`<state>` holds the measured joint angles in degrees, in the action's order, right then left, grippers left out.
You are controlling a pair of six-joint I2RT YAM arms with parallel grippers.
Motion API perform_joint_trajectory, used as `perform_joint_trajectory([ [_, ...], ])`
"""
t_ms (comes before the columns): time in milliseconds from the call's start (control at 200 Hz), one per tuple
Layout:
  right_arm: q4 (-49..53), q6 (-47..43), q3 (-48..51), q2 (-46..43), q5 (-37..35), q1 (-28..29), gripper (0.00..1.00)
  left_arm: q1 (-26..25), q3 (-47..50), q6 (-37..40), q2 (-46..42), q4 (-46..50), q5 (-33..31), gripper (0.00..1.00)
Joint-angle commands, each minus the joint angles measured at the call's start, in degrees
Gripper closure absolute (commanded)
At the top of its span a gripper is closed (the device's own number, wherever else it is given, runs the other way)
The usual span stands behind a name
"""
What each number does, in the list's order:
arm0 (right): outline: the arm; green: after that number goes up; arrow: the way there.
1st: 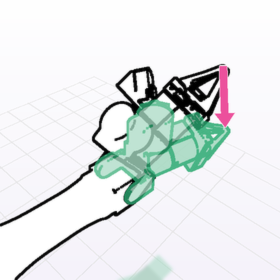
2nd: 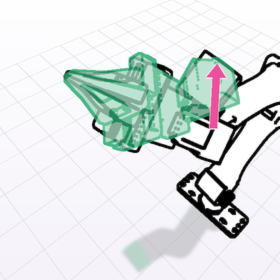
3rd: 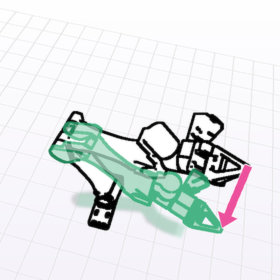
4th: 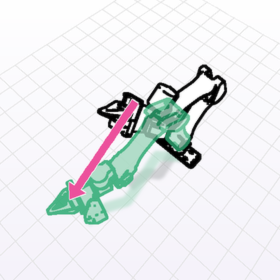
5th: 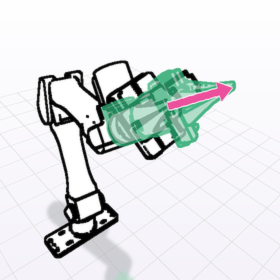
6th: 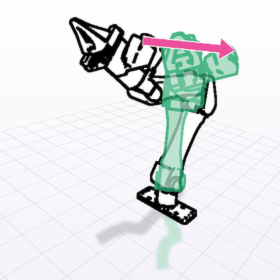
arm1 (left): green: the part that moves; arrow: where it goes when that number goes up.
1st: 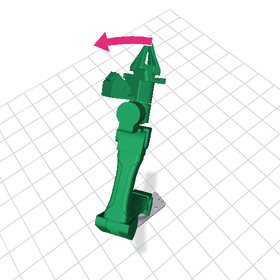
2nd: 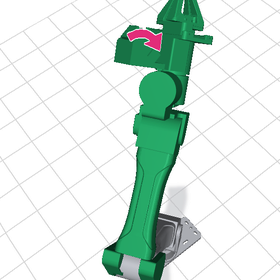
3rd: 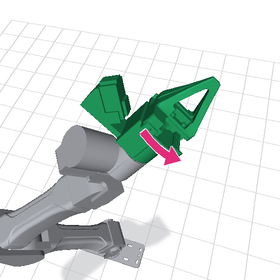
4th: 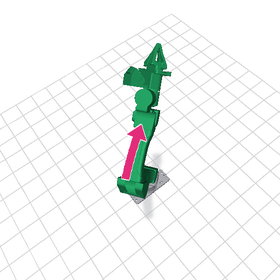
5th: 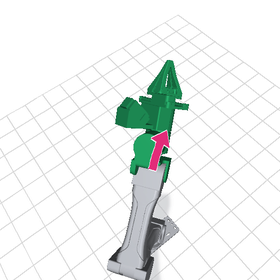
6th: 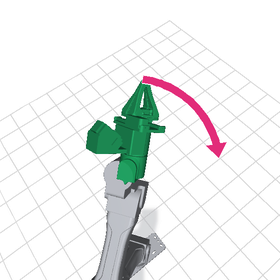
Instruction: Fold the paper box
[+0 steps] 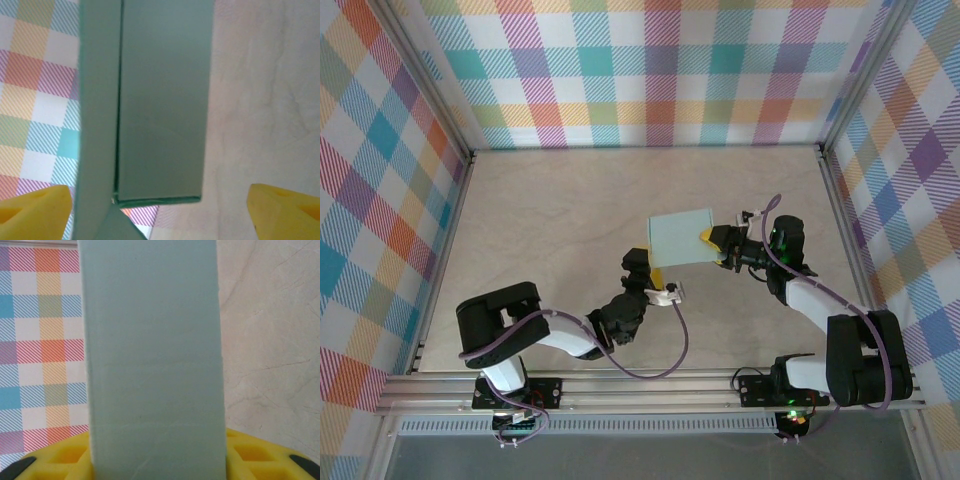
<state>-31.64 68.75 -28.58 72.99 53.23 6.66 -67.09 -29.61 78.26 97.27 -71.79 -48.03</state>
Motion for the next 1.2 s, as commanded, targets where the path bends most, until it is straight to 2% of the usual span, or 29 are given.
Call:
perform_joint_trajectory([
  [0,-1.5,1.2,0.6,-0.5,1.7,-0.4,0.55,0.3,-1.3,2.1,0.9,-6.6,-1.3,0.18],
  [60,-1.5,1.2,0.8,-0.6,1.8,-0.3,0.55,0.5,-1.4,1.8,1.1,-6.8,-0.9,0.23],
  [215,-2.3,2.1,0.8,-0.7,2.0,-0.4,0.55,1.3,-1.6,2.2,2.4,-8.0,-0.5,0.25],
  [330,-2.1,2.3,0.9,-1.3,2.1,-0.4,0.55,1.8,-1.7,2.2,2.9,-8.4,0.1,0.30],
  [875,-0.8,1.8,1.3,-2.5,2.1,-0.4,0.56,2.4,-1.6,2.3,3.4,-9.2,1.0,0.39],
  [1195,0.1,1.5,1.2,-2.9,2.0,-0.4,0.56,2.4,-1.8,2.0,3.6,-8.9,0.6,0.57],
])
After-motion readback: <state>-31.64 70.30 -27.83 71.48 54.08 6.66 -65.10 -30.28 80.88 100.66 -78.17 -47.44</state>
